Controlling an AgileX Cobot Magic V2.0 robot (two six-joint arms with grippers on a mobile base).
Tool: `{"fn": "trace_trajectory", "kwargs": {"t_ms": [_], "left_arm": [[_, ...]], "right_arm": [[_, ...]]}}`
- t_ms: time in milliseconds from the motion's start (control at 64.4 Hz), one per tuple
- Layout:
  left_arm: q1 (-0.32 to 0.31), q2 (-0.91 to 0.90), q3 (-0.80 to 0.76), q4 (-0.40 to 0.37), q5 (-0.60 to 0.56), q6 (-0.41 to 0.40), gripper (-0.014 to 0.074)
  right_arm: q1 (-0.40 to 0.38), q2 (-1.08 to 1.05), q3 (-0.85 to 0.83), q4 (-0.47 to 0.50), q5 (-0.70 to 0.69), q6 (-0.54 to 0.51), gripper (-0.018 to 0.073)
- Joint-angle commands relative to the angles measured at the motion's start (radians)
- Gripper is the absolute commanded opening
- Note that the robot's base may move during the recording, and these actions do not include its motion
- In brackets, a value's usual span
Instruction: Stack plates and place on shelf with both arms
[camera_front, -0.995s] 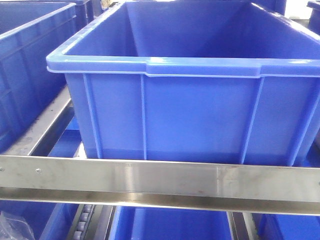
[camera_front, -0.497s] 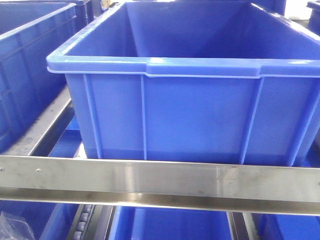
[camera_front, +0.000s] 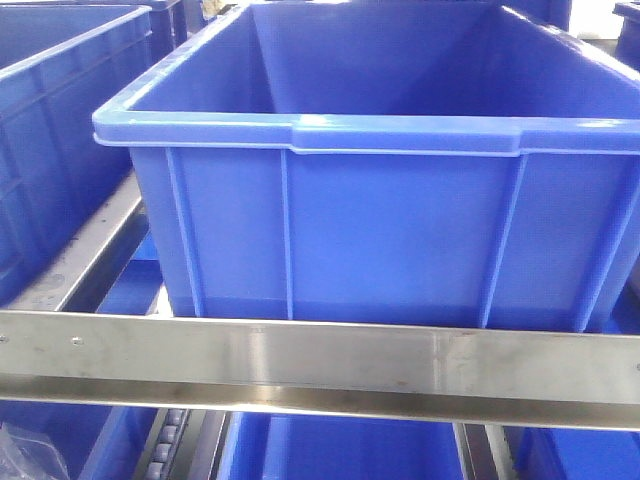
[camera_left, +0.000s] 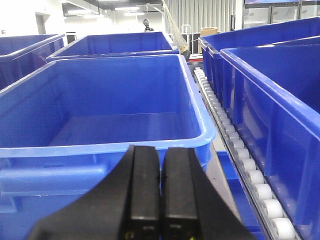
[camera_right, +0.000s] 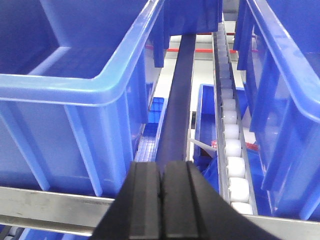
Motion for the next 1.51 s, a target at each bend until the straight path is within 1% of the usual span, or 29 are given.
{"fn": "trace_trajectory", "kwargs": {"t_ms": [0,979,1119,1492], "left_arm": [[-0.007,-0.023,0.003,0.000,-0.080,-0.005,0.0083],[-0.007,-0.023,0.003,0.000,-0.080,-0.005,0.0083],[-0.007,-0.023,0.003,0.000,-0.080,-0.005,0.0083],[-0.007,-0.023,0.003,0.000,-0.080,-0.005,0.0083]], "right_arm": [[-0.008,-0.019,0.000,-0.010,-0.088,-0.003,0.0049],[-0.017,-0.020,0.000,-0.010,-0.088,-0.003,0.0049],[-0.055,-0.020,0.000,-0.010,-0.088,-0.003,0.0049],[-0.055,-0.019,0.000,-0.010,-0.088,-0.003,0.0049]]}}
